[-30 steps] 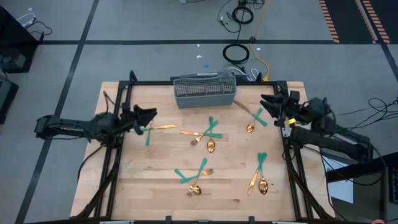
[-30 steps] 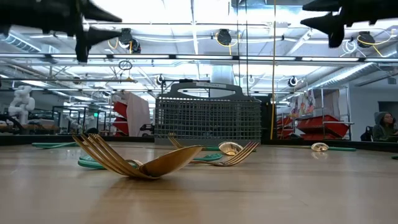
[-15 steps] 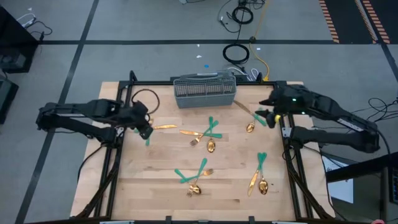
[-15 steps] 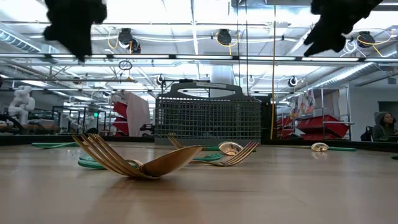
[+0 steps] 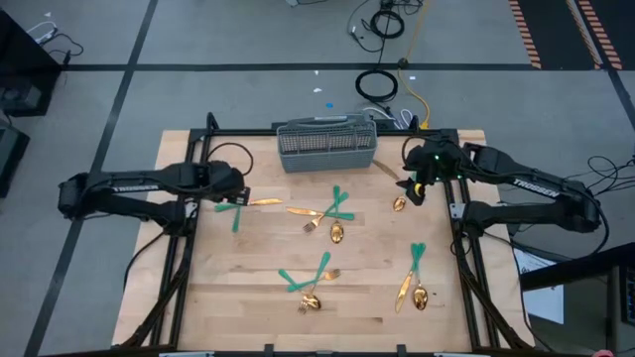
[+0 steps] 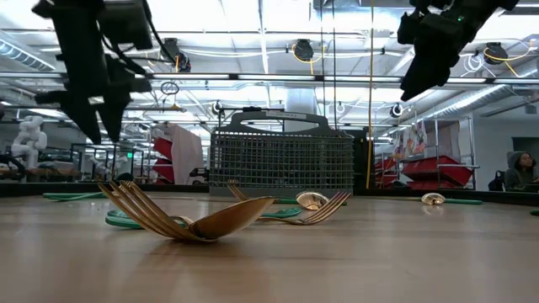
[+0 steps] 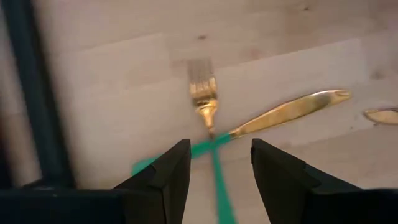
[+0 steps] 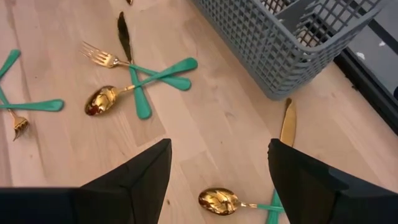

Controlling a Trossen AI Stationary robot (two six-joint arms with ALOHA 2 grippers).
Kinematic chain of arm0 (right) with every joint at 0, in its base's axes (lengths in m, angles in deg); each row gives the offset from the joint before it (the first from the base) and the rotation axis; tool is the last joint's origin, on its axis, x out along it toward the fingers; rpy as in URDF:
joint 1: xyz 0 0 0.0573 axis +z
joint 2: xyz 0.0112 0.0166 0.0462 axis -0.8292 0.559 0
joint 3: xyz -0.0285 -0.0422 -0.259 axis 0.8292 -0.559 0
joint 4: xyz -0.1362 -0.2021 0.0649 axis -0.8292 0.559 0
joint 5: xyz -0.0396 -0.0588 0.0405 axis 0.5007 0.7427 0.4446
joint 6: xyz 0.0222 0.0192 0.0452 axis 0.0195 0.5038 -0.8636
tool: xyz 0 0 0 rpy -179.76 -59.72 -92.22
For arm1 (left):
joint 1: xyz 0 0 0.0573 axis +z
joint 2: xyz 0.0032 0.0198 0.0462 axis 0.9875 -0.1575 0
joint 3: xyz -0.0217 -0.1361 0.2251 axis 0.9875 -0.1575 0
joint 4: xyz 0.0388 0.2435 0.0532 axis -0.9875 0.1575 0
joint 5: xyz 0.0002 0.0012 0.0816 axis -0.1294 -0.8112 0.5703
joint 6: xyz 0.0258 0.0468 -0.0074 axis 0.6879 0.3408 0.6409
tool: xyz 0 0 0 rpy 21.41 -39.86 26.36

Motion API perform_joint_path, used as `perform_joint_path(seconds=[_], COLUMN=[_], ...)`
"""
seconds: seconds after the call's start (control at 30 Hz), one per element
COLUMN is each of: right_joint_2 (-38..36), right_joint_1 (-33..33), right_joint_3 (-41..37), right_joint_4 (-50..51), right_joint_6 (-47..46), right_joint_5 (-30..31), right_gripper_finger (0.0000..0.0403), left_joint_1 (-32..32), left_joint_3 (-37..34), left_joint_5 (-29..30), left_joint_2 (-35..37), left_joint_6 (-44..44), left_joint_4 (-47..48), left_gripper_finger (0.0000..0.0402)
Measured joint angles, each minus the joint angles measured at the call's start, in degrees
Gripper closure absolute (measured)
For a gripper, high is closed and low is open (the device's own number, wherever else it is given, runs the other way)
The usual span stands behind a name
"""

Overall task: Sort silverware
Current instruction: Put the gold fork into the left section of the gray utensil holder

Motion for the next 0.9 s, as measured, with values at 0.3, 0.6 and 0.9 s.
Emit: perform_joint_path(seconds=[0.3, 0.6, 0.9], right_joint_2=[-0.22, -0.24, -0.24], right_joint_1=[0.00, 0.00, 0.00], right_joint_3=[0.00, 0.00, 0.00], right_joint_4=[0.10, 0.20, 0.15], right_joint_6=[-0.09, -1.58, -1.66], right_joint_5=[-0.08, -0.13, -0.10], right_gripper_finger=[0.0149, 0.0149, 0.0149], left_joint_1=[7.73, 9.20, 5.11], left_joint_3=[-3.71, -3.71, -2.64], left_joint_5=[-2.66, -8.16, -10.33], left_joint_2=[-4.70, -12.42, -6.72], left_joint_6=[7.37, 9.08, 6.75], left_joint_4=[-6.24, -13.22, -12.88], left_gripper_finger=[0.0227, 0.0227, 0.0227])
